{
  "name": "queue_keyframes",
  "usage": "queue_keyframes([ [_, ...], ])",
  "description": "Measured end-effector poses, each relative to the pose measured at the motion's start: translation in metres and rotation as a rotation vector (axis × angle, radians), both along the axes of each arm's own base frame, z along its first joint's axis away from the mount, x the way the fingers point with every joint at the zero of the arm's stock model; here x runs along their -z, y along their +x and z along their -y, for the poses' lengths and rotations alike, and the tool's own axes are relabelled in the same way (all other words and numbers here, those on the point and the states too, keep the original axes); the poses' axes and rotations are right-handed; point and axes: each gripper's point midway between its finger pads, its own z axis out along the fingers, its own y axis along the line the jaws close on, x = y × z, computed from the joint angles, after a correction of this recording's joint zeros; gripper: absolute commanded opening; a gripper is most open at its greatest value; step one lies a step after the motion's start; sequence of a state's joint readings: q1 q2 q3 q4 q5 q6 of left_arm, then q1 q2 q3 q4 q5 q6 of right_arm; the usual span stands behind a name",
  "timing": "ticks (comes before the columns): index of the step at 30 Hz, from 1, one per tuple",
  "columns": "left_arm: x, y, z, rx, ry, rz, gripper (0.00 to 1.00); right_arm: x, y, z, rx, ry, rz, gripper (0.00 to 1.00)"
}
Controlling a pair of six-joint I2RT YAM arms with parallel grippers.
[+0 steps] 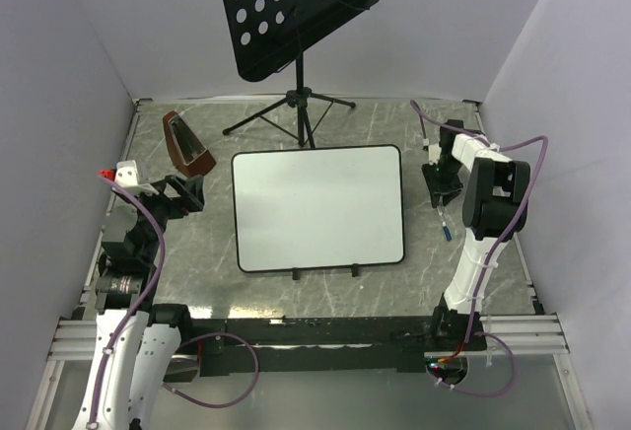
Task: Write a sentence on the whiteboard
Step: Pick up the whiteboard marker at the center of the board.
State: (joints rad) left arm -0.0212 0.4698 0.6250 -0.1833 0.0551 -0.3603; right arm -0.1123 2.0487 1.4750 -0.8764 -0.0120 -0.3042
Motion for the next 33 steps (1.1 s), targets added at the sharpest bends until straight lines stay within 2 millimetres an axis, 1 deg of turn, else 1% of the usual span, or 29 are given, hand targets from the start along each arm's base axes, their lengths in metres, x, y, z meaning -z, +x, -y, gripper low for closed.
queue_keyframes([
  [5,0.0,0.0,0.0,0.001,0.0,0.002,0.97,0.0,-0.001,0.002,-0.019,-0.002,0.005,0.4],
  [8,-0.002,0.0,0.001,0.008,0.0,0.006,0.97,0.0,-0.002,0.001,-0.024,0.005,0.005,0.3],
  [9,-0.002,0.0,0.002,0.012,-0.001,0.008,0.97,0.0,-0.002,0.0,-0.025,0.009,0.004,0.19],
  [11,-0.003,0.0,0.005,0.031,-0.001,0.014,0.97,0.0,-0.003,-0.001,-0.028,0.017,-0.001,0.12],
  [12,-0.003,0.001,0.007,0.041,-0.002,0.016,0.97,0.0,-0.004,-0.002,-0.029,0.019,-0.002,0.06],
  [13,-0.003,0.001,0.009,0.053,-0.002,0.016,0.97,0.0,-0.004,-0.002,-0.028,0.02,-0.004,0.04],
  [15,-0.002,0.002,0.015,0.087,-0.003,0.011,0.97,0.0,-0.004,-0.002,-0.031,0.021,-0.003,0.0],
  [19,-0.001,0.002,0.031,0.181,-0.012,0.006,0.97,-0.001,-0.005,-0.002,-0.028,0.032,0.014,0.0],
  [21,0.0,0.003,0.042,0.243,-0.033,-0.002,0.97,-0.002,-0.008,-0.002,-0.019,0.053,0.027,0.0],
  [24,0.003,0.001,0.064,0.364,-0.099,-0.036,0.97,-0.008,-0.016,-0.002,0.004,0.098,0.044,0.0],
  [26,-0.001,-0.002,0.082,0.453,-0.159,-0.046,0.97,-0.023,-0.015,0.001,0.028,0.132,0.095,0.0],
  [28,-0.005,-0.009,0.104,0.543,-0.202,-0.054,0.97,-0.047,-0.01,0.005,0.046,0.159,0.182,0.0],
  [30,-0.012,-0.024,0.132,0.651,-0.229,-0.05,0.97,-0.076,-0.003,0.007,0.054,0.178,0.289,0.0],
  [32,-0.017,-0.044,0.163,0.772,-0.251,-0.053,0.97,-0.107,0.003,0.008,0.057,0.193,0.394,0.0],
  [33,-0.019,-0.05,0.173,0.81,-0.258,-0.053,0.97,-0.121,0.004,0.007,0.056,0.203,0.441,0.0],
])
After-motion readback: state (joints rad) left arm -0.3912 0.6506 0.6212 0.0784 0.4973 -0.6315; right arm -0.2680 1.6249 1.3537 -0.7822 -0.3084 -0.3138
